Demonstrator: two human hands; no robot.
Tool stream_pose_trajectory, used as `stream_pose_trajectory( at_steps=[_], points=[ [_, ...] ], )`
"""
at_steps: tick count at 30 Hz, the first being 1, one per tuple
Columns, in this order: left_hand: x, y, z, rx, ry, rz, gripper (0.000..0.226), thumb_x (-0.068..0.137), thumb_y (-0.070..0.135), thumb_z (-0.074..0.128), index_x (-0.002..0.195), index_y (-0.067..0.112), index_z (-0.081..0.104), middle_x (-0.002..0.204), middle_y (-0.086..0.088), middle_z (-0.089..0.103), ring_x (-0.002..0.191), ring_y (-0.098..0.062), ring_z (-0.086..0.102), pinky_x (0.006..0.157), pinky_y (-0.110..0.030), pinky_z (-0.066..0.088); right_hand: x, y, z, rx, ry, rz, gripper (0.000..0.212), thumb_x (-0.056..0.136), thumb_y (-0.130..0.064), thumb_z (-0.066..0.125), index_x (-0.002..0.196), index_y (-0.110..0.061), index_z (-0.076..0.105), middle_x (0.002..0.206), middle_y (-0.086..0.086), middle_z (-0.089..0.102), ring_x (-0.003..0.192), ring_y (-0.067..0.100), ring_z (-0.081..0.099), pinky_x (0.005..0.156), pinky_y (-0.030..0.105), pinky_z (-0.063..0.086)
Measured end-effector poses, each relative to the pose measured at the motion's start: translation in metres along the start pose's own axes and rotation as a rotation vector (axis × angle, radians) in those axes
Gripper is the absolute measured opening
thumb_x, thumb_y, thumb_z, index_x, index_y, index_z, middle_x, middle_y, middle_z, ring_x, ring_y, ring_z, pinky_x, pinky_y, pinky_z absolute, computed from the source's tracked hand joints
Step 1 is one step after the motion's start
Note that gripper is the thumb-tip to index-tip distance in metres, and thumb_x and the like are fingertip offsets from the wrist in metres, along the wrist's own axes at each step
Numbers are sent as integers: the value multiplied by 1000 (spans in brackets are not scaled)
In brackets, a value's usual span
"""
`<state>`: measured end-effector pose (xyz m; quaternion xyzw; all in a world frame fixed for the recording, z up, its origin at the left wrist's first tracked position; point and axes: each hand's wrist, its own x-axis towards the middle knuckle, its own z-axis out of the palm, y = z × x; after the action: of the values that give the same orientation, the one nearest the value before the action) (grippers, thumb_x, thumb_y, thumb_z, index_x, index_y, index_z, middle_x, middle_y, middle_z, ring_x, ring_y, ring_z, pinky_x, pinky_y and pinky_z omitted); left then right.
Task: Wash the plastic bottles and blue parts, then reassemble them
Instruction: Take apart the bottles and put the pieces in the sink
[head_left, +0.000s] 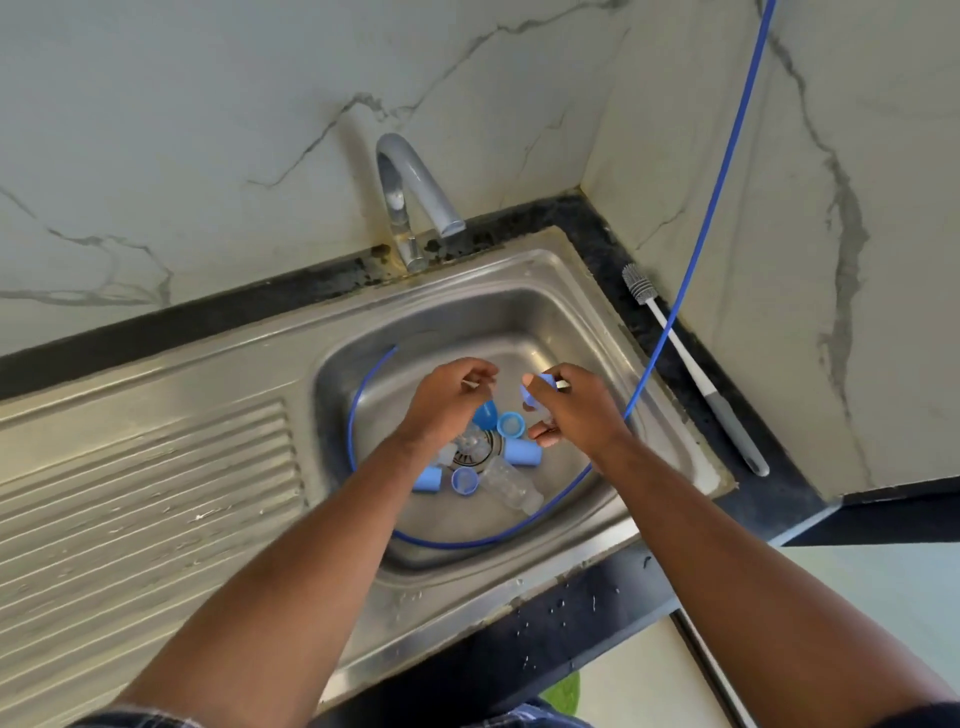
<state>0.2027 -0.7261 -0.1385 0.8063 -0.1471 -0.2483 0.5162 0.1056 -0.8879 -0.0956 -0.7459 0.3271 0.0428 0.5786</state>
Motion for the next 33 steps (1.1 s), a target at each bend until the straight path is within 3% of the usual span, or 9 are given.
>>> stream_pose_trajectory(
  at_steps=[2, 4, 7, 10, 14, 19, 26, 30, 33],
  points=[
    [-9, 13, -5, -137, -107, 47, 24, 92, 22, 73, 116, 22, 70, 105, 4, 75, 94, -9, 71, 78, -29, 60, -1, -8, 10, 55, -68, 30, 46, 94, -49, 65, 103, -4, 62, 89, 13, 76, 57, 30, 69, 61, 43, 58],
    [-20, 24, -10, -204, -176, 85, 24, 94, 23, 72, 117, 20, 69, 104, -1, 76, 93, -12, 73, 78, -28, 60, -7, -20, 18, 46, -135, 35, 51, 96, -57, 57, 103, -7, 65, 85, 11, 77, 58, 29, 67, 60, 37, 51],
    [-31, 28, -21, -211, -113, 94, 19, 93, 24, 73, 112, 19, 70, 96, 0, 77, 89, -12, 73, 81, -34, 61, -17, -34, 29, 6, -198, 12, 56, 101, -60, 41, 102, -12, 70, 83, 12, 77, 61, 31, 67, 58, 33, 51],
    [-43, 29, -38, -311, -21, 43, 12, 96, 15, 68, 107, 19, 69, 94, 2, 74, 85, -7, 71, 79, -26, 59, -25, -43, 39, 68, -259, 8, 60, 106, -54, 31, 106, -9, 72, 90, 15, 76, 64, 28, 68, 53, 29, 50],
    [-65, 25, -57, -567, 0, -9, 15, 99, 11, 63, 113, 10, 69, 106, -8, 74, 97, -17, 72, 82, -26, 58, -40, -49, 49, 203, -296, -65, 30, 106, -28, 48, 115, -8, 69, 109, 19, 73, 84, 26, 70, 65, 34, 58],
    [-88, 22, -69, -653, 7, 10, 25, 99, 9, 62, 122, 0, 67, 113, -15, 74, 103, -23, 72, 88, -31, 58, -56, -53, 59, 287, -358, -176, 25, 102, -17, 59, 119, -5, 71, 108, 16, 75, 105, 31, 71, 87, 32, 59],
    [-103, 36, -78, -687, -2, 5, 12, 98, 13, 63, 106, 10, 72, 100, -9, 77, 96, -21, 74, 81, -26, 58, -78, -63, 62, 297, -357, -190, 24, 98, -17, 65, 118, -8, 72, 108, 12, 76, 105, 28, 72, 93, 36, 59],
    [-100, 41, -79, -591, 16, 44, 18, 92, 14, 73, 109, 10, 72, 107, -16, 75, 101, -28, 74, 86, -33, 60, -80, -71, 66, 283, -275, -188, 21, 90, -15, 74, 110, -7, 76, 101, 12, 77, 98, 26, 74, 89, 35, 60],
    [-96, 45, -78, -497, 27, 53, 20, 92, 17, 74, 111, 9, 72, 107, -17, 74, 101, -29, 74, 91, -39, 60, -74, -71, 72, 215, -169, -186, 13, 92, -6, 69, 102, -8, 76, 96, 14, 77, 95, 29, 75, 88, 39, 61]
  ],
)
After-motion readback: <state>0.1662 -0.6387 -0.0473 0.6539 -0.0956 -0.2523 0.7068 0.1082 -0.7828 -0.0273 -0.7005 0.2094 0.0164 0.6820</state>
